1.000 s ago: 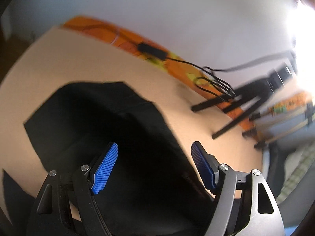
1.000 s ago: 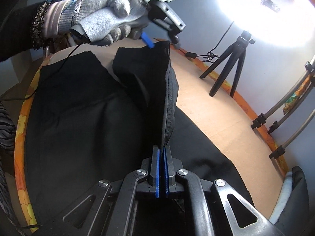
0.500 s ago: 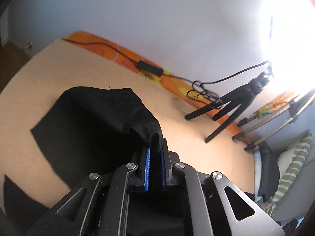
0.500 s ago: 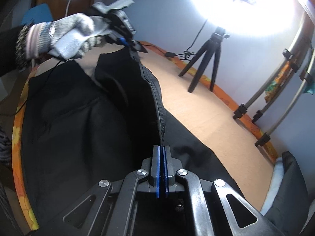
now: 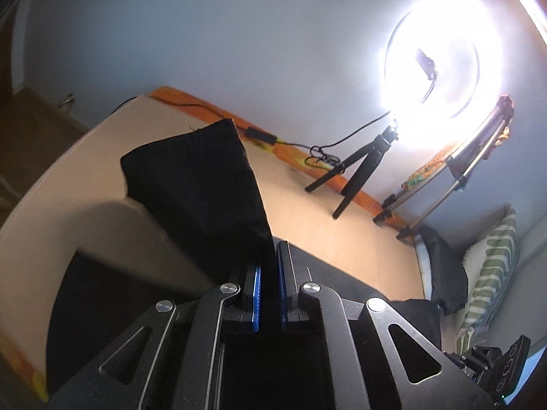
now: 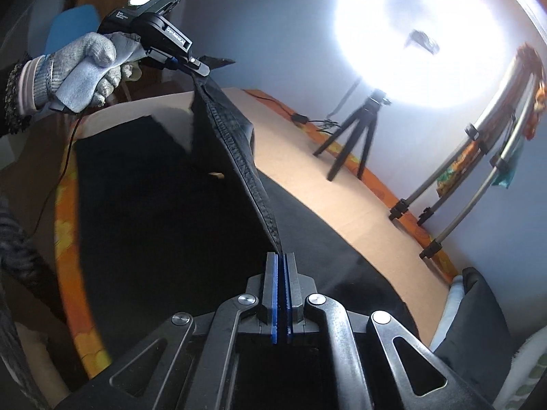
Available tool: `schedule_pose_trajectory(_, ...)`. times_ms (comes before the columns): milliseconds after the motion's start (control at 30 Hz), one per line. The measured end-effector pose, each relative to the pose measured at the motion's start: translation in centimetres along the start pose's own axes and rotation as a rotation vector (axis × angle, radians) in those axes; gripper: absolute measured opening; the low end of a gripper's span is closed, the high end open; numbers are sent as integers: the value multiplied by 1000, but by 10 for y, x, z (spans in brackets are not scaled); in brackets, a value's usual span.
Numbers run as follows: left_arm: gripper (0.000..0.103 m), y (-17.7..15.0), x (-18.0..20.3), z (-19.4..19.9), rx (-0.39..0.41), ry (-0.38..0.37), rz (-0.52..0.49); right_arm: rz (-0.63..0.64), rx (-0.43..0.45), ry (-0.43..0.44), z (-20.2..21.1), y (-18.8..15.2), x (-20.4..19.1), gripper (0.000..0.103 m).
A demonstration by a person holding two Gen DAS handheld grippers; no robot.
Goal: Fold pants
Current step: 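Hold the edge with both grippers and fold it over the other leg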
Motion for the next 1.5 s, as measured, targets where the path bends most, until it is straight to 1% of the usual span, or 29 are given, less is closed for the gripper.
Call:
schedule_pose_trajectory(133,7,-46,-20,25,11,26,25,44,-12,47,16,-13,-31,0)
schedule_pose_trajectory(233,7,-81,-39,31,-25,51,52,96,-47,72,21,-31,-63,0)
schedule_pose_trajectory(333,7,-109,-63,30,-53,50,129,119,-89,95,16,-47,-85,0)
schedule_pose_trajectory(433,7,-125,-73,29,-68,57,145,157,-109,81,12,-59,-101,0)
schedule_pose_trajectory(500,7,-132,-71,30,-67,56,138,148,-123,82,10,-64,-105,0)
schedule_pose_trajectory(600,7,-136,-74,37,-60,24,147,129,-134,75,9,-70,-105,0)
schedule_pose_trajectory(667,10,-137,-77,37,-55,4,162,108,-139,72,8,-73,-103,0)
schedule_pose_trajectory(733,21,-136,-82,37,-40,34,166,91,-143,67,6,-74,-103,0)
schedule_pose_trajectory(767,23,-135,-84,37,-31,46,170,86,-146,63,7,-73,-104,0)
schedule_pose_trajectory(800,29,-134,-88,37,-22,53,183,82,-147,60,6,-73,-105,0)
schedule_pose_trajectory(833,41,-132,-95,41,-9,61,209,79,-147,57,5,-74,-106,0)
schedule_pose_trajectory(867,44,-131,-102,44,4,68,231,75,-148,56,4,-75,-107,0)
schedule_pose_trajectory(933,44,-126,-115,53,44,76,276,48,-152,61,1,-77,-106,1)
schedule_pose_trajectory(1000,44,-124,-126,58,65,77,303,19,-153,67,-4,-78,-103,1)
schedule_pose_trajectory(1067,43,-120,-134,58,73,68,316,-9,-154,71,-7,-79,-102,1)
schedule_pose_trajectory(1100,42,-120,-134,57,75,75,303,-18,-155,73,-9,-80,-103,1)
schedule_pose_trajectory(1133,42,-119,-132,56,76,92,277,-22,-156,73,-10,-80,-103,1)
schedule_pose_trajectory(1167,39,-119,-129,55,75,119,246,-23,-156,73,-11,-80,-104,1)
schedule_pose_trajectory(1200,21,-119,-126,54,73,136,225,-22,-154,71,-12,-79,-103,1)
schedule_pose_trajectory(1233,8,-118,-124,51,66,152,201,-23,-153,70,-12,-78,-103,1)
schedule_pose_trajectory(1300,8,-120,-125,55,77,169,189,-31,-146,67,-11,-77,-103,1)
schedule_pose_trajectory(1400,6,-126,-128,70,119,202,178,-34,-130,54,-8,-74,-103,1)
schedule_pose_trajectory(1433,6,-130,-128,76,126,228,166,-29,-123,52,-6,-73,-104,1)
schedule_pose_trajectory(1500,6,-135,-130,73,98,265,140,-18,-120,53,-6,-71,-108,1)
Point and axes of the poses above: each gripper's, at about its wrist camera, not at the fingertips, and z roughly against the way its jaws point, x to its right, y to its top, the point moved 1 cm from there along -z, roughly the way its jaws point, and after that the axes turned 9 degrees about -y, right-handed, at the moved point
